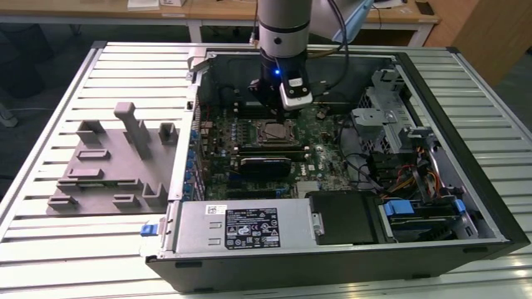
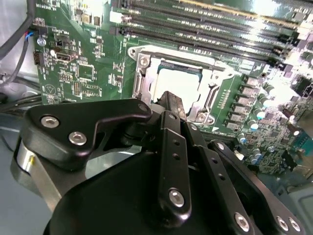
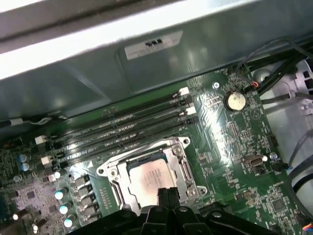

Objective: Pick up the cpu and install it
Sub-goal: 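Install the second cpu locking lever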

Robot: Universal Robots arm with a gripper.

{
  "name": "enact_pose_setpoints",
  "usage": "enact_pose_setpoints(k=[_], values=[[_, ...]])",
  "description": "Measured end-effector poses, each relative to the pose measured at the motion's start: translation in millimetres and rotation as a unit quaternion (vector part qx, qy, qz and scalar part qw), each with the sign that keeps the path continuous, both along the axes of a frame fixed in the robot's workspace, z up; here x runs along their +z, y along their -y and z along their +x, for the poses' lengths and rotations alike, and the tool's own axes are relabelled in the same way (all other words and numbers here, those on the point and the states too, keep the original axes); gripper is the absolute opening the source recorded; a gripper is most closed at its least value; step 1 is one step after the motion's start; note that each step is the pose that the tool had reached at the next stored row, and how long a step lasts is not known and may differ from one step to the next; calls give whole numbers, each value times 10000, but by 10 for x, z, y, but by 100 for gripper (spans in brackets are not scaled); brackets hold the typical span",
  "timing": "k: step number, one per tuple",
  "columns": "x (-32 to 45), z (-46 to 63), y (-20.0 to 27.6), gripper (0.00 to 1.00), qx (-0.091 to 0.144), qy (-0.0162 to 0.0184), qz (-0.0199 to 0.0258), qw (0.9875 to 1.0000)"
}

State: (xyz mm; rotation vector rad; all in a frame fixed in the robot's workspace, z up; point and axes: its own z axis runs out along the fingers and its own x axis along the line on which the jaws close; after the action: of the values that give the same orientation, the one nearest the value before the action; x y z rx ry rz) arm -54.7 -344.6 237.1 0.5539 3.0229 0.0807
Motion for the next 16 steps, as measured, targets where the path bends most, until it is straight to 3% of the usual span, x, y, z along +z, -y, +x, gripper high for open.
enact_pose_setpoints(k=[16], values=[[0, -6, 284, 11, 8, 0, 0, 10000]])
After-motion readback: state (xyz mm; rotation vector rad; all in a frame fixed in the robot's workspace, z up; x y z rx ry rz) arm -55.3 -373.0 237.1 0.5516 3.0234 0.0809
